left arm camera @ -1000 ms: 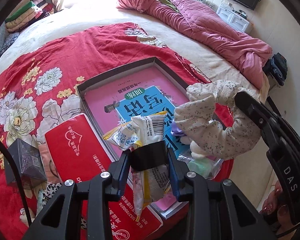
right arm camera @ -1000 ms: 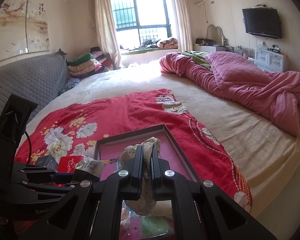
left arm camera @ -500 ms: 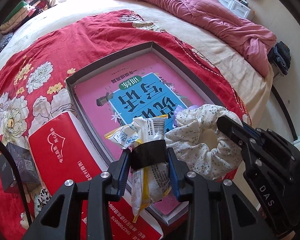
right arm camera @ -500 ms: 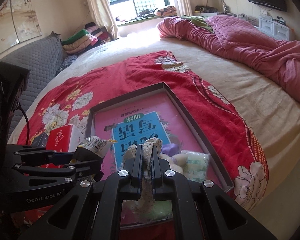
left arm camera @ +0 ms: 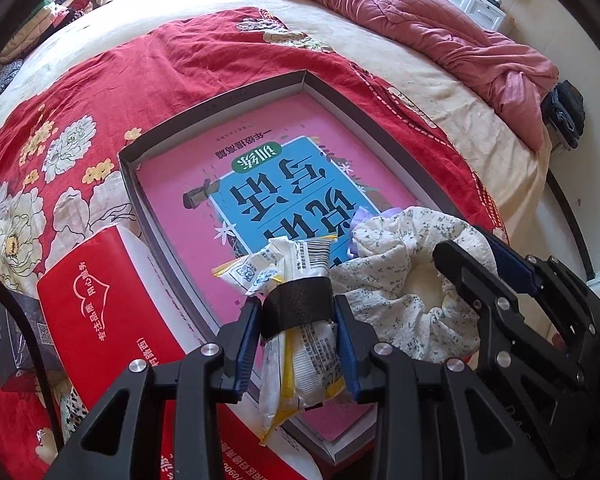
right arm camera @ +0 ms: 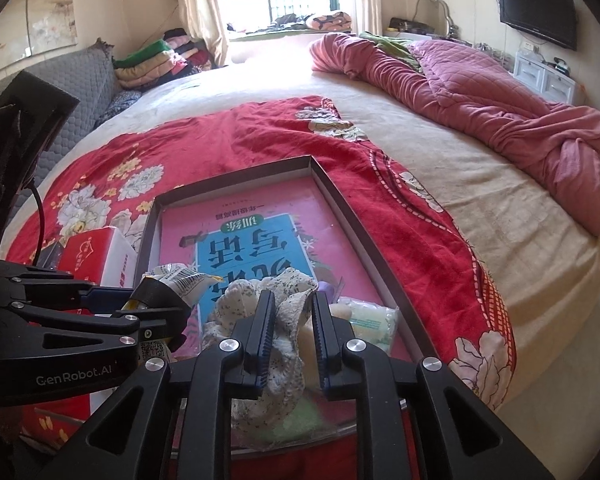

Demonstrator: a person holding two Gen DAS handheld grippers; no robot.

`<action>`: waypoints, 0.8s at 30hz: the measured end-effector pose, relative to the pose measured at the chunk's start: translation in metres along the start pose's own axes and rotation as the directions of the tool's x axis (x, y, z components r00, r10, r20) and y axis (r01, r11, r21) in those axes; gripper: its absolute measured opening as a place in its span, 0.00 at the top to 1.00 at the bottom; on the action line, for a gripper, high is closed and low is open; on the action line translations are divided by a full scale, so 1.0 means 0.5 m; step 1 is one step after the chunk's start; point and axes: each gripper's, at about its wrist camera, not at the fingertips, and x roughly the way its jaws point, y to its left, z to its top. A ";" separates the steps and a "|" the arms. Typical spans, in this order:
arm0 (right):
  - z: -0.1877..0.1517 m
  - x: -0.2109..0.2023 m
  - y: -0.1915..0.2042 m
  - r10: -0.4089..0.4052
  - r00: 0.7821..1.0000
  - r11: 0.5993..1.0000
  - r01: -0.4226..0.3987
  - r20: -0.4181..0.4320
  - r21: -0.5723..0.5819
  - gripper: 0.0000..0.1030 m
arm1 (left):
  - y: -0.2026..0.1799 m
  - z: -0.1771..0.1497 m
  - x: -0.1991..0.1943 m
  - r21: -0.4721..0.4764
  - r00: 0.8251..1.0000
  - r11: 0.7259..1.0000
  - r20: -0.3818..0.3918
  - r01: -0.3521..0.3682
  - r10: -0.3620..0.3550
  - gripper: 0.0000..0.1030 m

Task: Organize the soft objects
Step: 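Lower the scrunchie and snack bag into the tray and open both tools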

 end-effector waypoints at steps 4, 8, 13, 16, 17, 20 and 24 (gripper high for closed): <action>0.004 -0.004 -0.002 -0.010 1.000 1.000 0.010 0.013 0.001 0.65 | 0.001 0.004 0.009 -0.004 1.000 1.000 -0.008 0.001 -0.001 0.64; 0.005 -0.005 -0.007 -0.017 1.000 1.000 0.016 0.018 0.009 0.59 | 0.001 0.008 0.018 -0.008 1.000 1.000 -0.022 0.011 -0.011 0.64; 0.003 0.002 -0.011 -0.021 1.000 1.000 0.021 0.004 0.013 0.56 | -0.005 0.009 0.022 0.009 1.000 1.000 -0.021 -0.009 0.009 0.64; 0.002 0.004 -0.012 -0.026 1.000 1.000 0.026 0.000 0.014 0.56 | -0.007 0.010 0.021 0.011 1.000 1.000 -0.015 -0.005 0.005 0.64; 0.001 0.005 -0.012 -0.027 1.000 1.000 0.027 -0.003 0.014 0.56 | -0.008 0.009 0.022 0.012 1.000 1.000 -0.015 -0.008 0.008 0.64; 0.000 0.008 -0.014 -0.032 0.999 0.999 0.033 -0.010 0.016 0.55 | -0.010 0.007 0.020 0.020 1.000 1.000 -0.010 -0.011 0.011 0.64; 0.001 0.005 -0.018 -0.041 0.999 0.999 0.041 0.000 0.023 0.53 | -0.014 0.005 0.006 0.029 1.000 1.000 0.009 -0.006 0.006 0.58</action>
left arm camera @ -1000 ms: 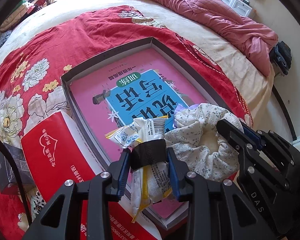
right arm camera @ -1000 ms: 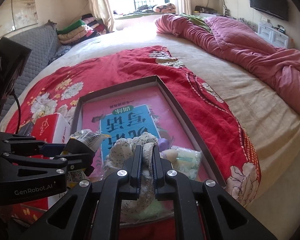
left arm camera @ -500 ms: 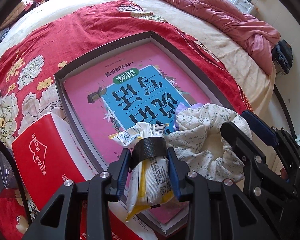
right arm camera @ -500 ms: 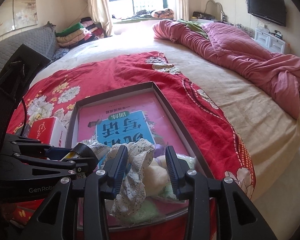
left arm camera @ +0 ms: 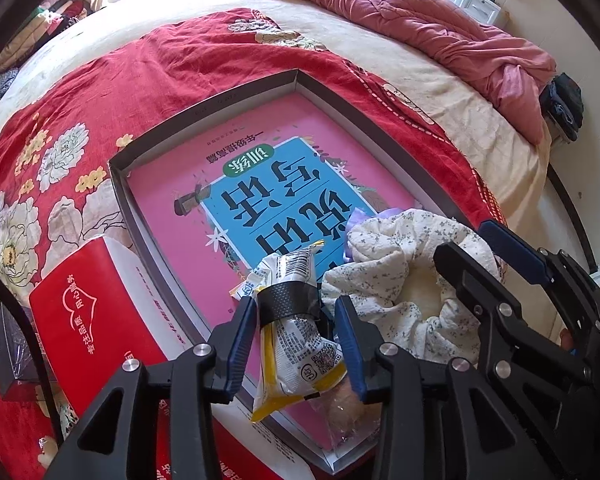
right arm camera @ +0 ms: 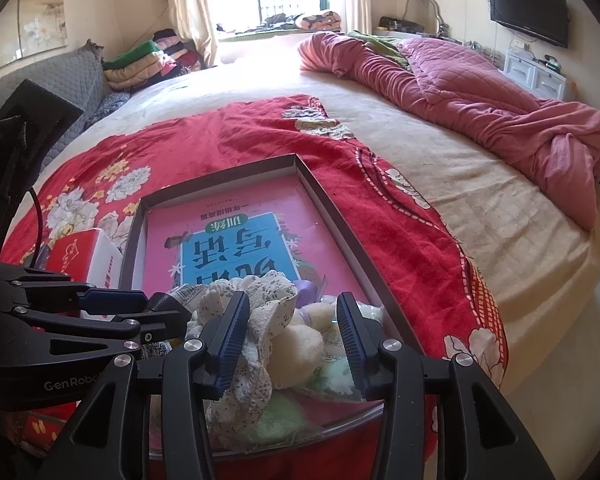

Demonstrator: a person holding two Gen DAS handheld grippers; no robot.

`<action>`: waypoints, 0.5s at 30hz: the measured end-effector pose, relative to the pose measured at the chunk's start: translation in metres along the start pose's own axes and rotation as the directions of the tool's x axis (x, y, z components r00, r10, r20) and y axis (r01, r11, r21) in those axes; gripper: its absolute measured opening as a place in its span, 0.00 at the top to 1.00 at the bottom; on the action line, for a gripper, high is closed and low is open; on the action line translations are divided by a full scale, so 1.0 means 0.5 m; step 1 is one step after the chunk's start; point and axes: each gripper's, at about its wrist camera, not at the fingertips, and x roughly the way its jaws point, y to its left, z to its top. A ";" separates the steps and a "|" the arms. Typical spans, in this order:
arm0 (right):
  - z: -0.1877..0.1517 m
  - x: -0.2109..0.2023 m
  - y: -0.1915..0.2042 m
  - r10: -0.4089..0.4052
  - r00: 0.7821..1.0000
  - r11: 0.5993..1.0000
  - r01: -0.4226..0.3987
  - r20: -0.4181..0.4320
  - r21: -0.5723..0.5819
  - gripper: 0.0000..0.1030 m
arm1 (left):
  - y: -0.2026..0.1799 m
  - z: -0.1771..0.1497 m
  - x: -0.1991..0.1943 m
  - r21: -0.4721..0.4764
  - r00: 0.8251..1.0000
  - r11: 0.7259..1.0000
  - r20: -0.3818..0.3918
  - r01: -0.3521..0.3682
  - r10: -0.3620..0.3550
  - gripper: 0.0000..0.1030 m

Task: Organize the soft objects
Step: 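Lower the scrunchie and snack bag into the tray and open both tools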

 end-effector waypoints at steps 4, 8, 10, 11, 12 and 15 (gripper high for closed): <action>0.001 -0.004 -0.004 -0.006 1.000 1.000 0.006 0.011 0.007 0.51 | -0.006 -0.002 -0.015 0.014 1.000 1.000 0.016 -0.019 0.018 0.55; 0.002 -0.005 -0.007 -0.012 1.000 1.000 0.012 0.013 0.014 0.50 | -0.002 -0.004 -0.020 0.008 0.999 1.000 0.018 -0.028 0.028 0.49; 0.002 -0.007 -0.008 -0.016 1.000 1.000 0.016 0.017 0.016 0.49 | 0.000 -0.006 -0.023 0.007 0.999 0.999 0.020 -0.036 0.036 0.48; 0.002 -0.008 -0.007 -0.017 1.000 1.000 0.016 0.019 0.015 0.47 | 0.001 -0.007 -0.025 0.007 0.999 0.999 0.022 -0.039 0.038 0.47; 0.003 -0.009 -0.007 -0.019 1.000 1.000 0.019 0.020 0.013 0.46 | 0.002 -0.008 -0.027 0.007 0.999 0.999 0.023 -0.041 0.041 0.47; 0.002 -0.009 -0.005 -0.020 1.000 1.000 0.020 0.017 0.007 0.45 | 0.002 -0.013 -0.032 0.011 0.998 0.998 0.027 -0.057 0.057 0.45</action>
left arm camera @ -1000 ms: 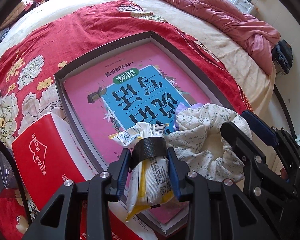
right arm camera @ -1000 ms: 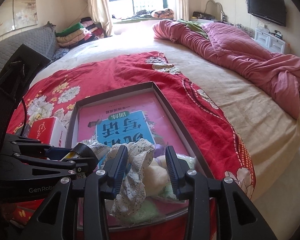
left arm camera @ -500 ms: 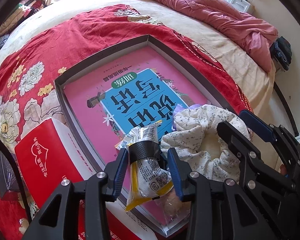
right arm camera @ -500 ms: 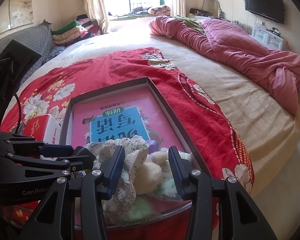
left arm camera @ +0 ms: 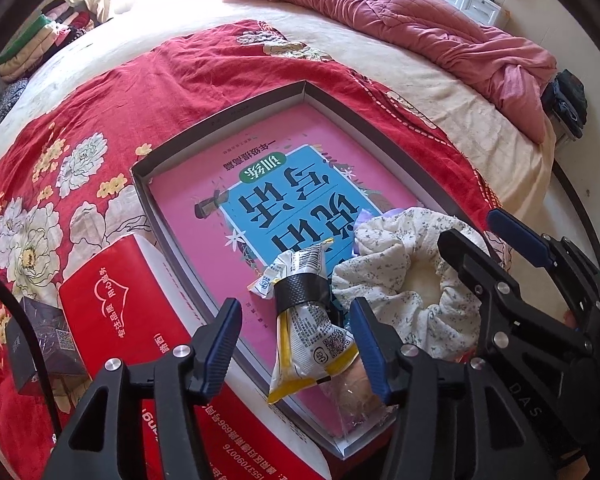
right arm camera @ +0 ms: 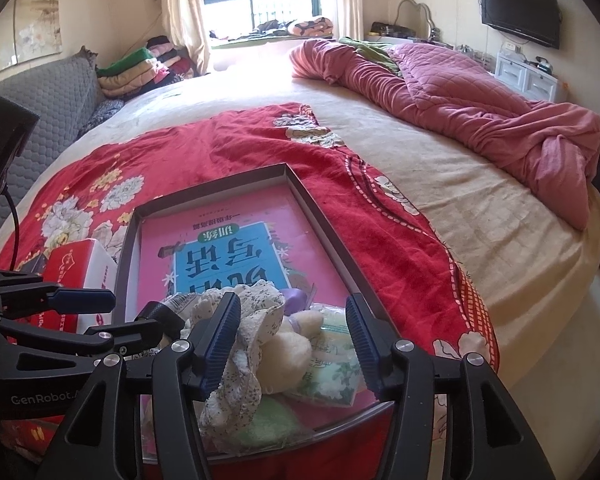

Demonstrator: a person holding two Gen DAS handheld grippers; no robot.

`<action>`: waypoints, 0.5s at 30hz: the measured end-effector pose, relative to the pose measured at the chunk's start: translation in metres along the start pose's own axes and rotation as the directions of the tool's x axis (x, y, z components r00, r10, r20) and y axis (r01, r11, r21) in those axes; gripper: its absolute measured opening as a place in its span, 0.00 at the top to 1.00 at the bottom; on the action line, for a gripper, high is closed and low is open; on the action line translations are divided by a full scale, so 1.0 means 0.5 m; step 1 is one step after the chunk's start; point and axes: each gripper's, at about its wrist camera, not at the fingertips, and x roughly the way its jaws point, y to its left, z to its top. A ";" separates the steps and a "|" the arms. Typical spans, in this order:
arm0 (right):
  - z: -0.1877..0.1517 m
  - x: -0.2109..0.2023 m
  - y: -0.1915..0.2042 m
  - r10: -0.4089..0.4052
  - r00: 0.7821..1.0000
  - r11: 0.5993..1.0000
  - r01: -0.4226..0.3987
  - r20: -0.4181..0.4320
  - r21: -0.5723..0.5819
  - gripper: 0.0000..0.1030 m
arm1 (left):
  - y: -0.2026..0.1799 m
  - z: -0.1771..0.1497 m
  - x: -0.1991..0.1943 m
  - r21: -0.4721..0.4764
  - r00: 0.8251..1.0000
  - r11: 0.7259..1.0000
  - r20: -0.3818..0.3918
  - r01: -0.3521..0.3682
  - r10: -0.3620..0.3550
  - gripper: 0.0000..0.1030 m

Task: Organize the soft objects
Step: 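Lower the scrunchie and snack bag into the tray and open both tools, then move both open tools back from the tray toward the remaining pile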

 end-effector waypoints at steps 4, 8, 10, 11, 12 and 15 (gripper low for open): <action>-0.001 0.002 0.001 -0.007 1.000 1.000 0.007 -0.003 -0.005 0.44 | 0.000 -0.001 -0.006 0.005 1.000 1.000 0.006 -0.011 0.011 0.39; -0.001 0.003 0.002 -0.009 1.000 1.000 0.009 -0.005 -0.006 0.42 | 0.001 -0.002 -0.012 0.003 1.000 1.000 0.013 -0.017 0.017 0.38; -0.001 0.004 0.002 -0.012 1.000 1.000 0.012 -0.005 -0.007 0.41 | 0.002 -0.002 -0.014 0.003 1.000 1.000 0.015 -0.021 0.021 0.37; -0.001 0.003 0.001 -0.012 1.000 1.000 0.012 -0.006 -0.006 0.40 | 0.003 -0.002 -0.015 0.003 1.000 1.000 0.014 -0.022 0.022 0.35; -0.001 0.003 0.000 -0.014 1.000 1.000 0.014 -0.005 -0.005 0.39 | 0.004 -0.002 -0.017 0.002 1.000 1.000 0.017 -0.022 0.022 0.34; -0.002 0.003 -0.002 -0.017 1.000 1.000 0.017 -0.006 -0.003 0.37 | 0.007 -0.004 -0.021 -0.004 1.000 1.000 0.021 -0.022 0.022 0.31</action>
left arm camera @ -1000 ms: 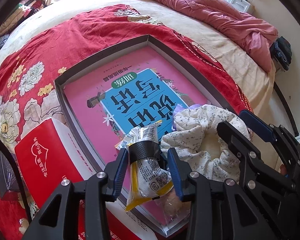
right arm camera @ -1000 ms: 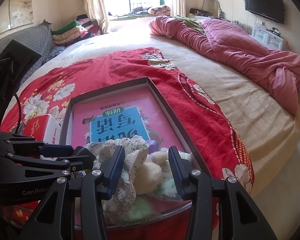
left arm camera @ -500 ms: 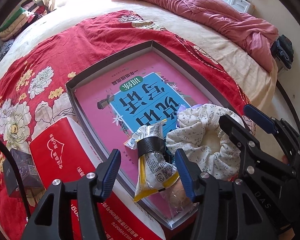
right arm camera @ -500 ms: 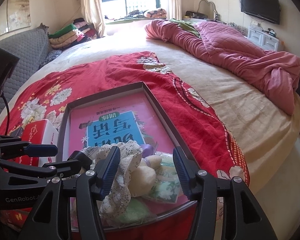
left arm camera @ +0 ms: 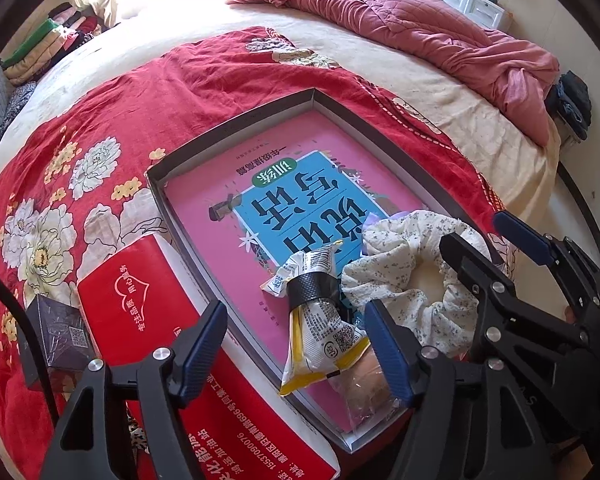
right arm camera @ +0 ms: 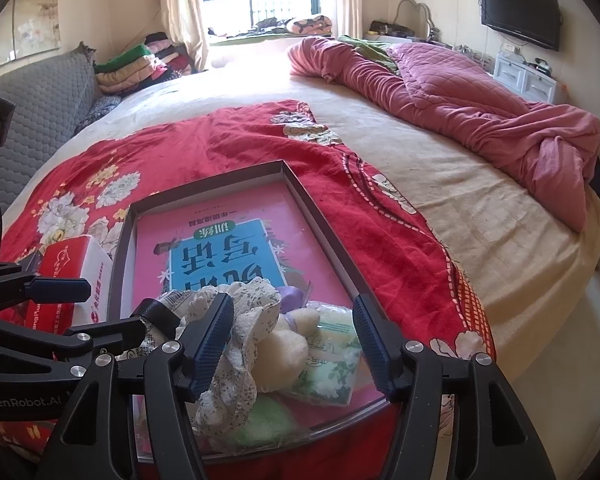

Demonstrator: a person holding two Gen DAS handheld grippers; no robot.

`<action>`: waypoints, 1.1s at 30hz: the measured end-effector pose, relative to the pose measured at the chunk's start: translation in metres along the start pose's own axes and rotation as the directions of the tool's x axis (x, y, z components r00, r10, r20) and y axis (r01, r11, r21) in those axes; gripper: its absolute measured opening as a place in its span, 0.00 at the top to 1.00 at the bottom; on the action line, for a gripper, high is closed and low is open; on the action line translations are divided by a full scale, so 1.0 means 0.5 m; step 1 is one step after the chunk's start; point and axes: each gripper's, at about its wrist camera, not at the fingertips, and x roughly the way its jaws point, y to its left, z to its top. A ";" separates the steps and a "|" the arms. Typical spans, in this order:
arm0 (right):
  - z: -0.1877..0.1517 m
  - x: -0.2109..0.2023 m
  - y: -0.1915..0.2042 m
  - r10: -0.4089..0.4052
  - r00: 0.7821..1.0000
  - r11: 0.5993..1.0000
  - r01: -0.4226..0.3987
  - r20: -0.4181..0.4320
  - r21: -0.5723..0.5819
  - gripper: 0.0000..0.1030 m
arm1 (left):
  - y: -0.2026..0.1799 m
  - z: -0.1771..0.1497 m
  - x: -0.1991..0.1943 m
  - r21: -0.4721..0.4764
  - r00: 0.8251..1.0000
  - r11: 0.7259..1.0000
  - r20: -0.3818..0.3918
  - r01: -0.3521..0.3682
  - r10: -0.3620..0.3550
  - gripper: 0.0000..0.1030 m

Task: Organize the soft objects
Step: 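Move both open tools back from the tray toward the remaining pile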

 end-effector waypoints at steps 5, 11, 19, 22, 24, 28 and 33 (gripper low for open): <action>-0.001 0.000 0.000 -0.007 1.000 1.000 0.007 -0.005 -0.004 0.32 | -0.002 -0.006 -0.012 0.007 1.000 1.000 0.015 -0.011 0.011 0.30; -0.002 0.002 0.002 -0.018 1.000 1.000 0.018 -0.007 -0.008 0.28 | -0.006 -0.019 -0.028 0.008 0.999 1.000 0.032 -0.023 0.023 0.24; -0.002 0.001 0.003 -0.025 1.000 1.000 0.025 -0.010 -0.010 0.27 | 0.007 -0.031 -0.040 -0.013 0.999 0.999 0.035 -0.033 0.033 0.24; -0.003 0.000 0.004 -0.032 0.999 0.999 0.032 -0.011 -0.013 0.26 | 0.013 -0.040 -0.048 -0.025 0.999 0.999 0.034 -0.030 0.031 0.24; -0.002 -0.002 0.006 -0.033 0.999 0.999 0.033 -0.010 -0.018 0.26 | 0.018 -0.045 -0.052 -0.031 0.999 0.999 0.036 -0.034 0.035 0.24; 0.001 -0.010 0.012 -0.038 0.999 0.999 0.038 0.002 -0.028 0.26 | 0.025 -0.050 -0.063 -0.039 0.998 0.998 0.044 -0.040 0.042 0.24; 0.004 -0.024 0.018 -0.039 0.999 0.999 0.040 0.021 -0.036 0.26 | 0.032 -0.058 -0.079 -0.048 0.997 0.998 0.055 -0.048 0.050 0.24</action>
